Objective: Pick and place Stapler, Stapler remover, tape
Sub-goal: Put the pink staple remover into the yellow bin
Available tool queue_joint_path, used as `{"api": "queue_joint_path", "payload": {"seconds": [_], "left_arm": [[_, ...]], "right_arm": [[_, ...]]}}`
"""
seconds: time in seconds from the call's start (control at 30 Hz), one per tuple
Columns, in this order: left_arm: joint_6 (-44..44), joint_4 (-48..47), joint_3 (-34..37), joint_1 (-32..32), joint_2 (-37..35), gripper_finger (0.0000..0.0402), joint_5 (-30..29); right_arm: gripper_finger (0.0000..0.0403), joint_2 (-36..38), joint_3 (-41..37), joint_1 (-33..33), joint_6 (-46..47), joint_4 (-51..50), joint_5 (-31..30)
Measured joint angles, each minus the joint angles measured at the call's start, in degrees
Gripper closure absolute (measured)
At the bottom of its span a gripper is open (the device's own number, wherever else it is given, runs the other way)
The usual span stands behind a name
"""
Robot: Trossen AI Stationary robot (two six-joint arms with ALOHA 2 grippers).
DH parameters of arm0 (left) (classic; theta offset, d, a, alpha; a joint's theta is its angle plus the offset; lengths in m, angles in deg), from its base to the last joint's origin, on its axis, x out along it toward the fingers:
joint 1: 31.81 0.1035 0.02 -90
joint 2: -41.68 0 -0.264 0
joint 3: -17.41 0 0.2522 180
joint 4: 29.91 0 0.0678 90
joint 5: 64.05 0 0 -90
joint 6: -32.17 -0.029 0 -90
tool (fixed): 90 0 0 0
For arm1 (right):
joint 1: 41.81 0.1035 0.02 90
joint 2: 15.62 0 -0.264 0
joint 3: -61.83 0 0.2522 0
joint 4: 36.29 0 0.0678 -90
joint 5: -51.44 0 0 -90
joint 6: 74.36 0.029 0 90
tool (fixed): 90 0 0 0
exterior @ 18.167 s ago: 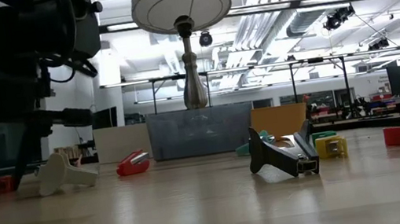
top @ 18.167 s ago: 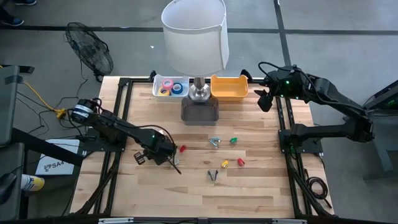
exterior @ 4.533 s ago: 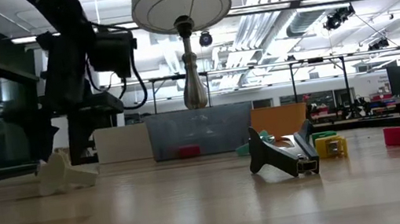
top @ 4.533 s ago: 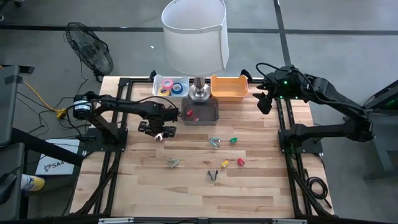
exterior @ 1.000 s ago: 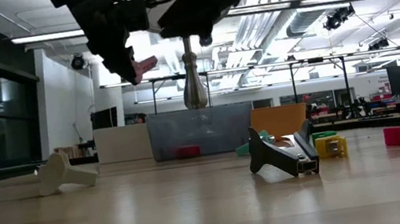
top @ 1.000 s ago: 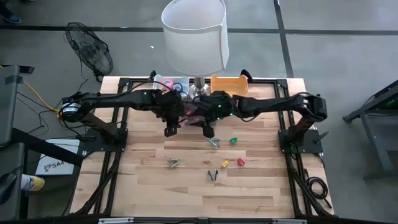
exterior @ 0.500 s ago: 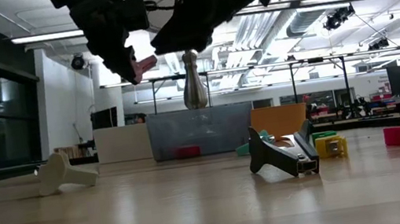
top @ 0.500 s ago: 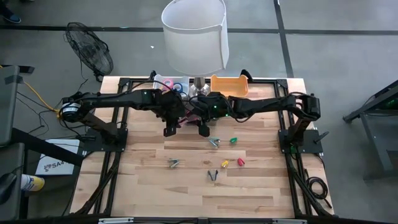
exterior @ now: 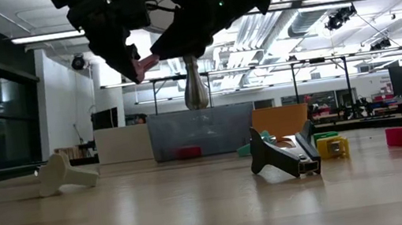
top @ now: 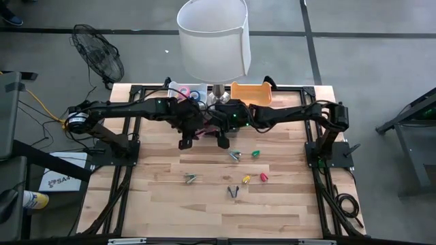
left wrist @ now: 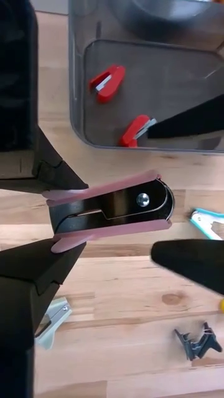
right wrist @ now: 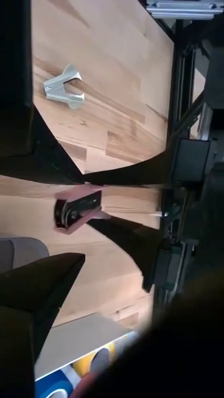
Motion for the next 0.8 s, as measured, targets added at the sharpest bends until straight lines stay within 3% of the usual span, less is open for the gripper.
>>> {"api": "queue_joint_path", "payload": {"seconds": [0.8], "left_arm": [[-0.2,4.8,0.0,0.0,0.0,0.03,-0.1]], "right_arm": [[0.0222,0.0,0.0,0.0,-1.0,-2.6,1.6]]}}
